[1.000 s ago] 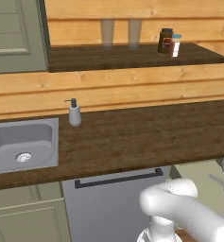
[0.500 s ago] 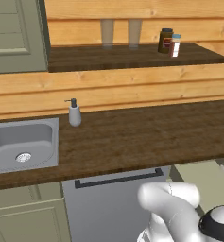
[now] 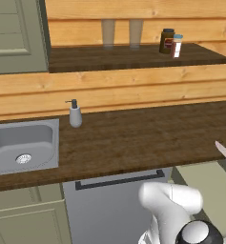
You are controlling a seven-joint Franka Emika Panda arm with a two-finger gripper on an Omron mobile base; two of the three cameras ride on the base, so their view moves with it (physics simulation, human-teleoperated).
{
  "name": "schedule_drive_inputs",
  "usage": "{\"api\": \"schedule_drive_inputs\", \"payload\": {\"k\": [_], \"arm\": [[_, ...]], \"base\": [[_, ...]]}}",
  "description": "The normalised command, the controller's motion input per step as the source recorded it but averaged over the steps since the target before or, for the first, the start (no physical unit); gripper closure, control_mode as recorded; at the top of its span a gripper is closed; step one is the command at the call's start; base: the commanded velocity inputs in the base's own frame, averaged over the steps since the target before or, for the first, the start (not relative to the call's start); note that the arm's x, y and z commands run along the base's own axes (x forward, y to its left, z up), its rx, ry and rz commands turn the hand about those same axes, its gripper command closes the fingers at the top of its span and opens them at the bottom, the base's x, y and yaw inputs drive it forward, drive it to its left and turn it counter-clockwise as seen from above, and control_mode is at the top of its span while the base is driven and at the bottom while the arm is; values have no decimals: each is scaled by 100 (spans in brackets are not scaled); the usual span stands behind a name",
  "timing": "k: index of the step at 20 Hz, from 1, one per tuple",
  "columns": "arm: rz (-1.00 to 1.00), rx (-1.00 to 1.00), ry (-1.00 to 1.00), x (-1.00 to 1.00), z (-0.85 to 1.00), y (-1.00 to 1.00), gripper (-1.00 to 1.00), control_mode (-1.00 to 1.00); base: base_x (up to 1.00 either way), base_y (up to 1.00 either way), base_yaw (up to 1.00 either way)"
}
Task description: Pick up the knife from the drawer and place it on the cutting board. Then place the meat from the plate to the cutting board.
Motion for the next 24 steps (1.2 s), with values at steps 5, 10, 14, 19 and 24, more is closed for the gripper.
{"api": "schedule_drive_inputs", "payload": {"k": [5, 10, 14, 19, 24], "arm": [[0, 0, 6, 94, 66, 51, 100, -100], [-4, 0, 13, 100, 20, 60, 100, -100], [-6, 0, 16, 100, 0, 49, 100, -100], [-4, 0, 15, 83, 0, 34, 100, -100], [0, 0, 3, 26, -4, 7, 100, -100]], "base": [[0, 0, 0], [0, 0, 0], [0, 0, 0], [0, 0, 0], [0, 0, 0]]}}
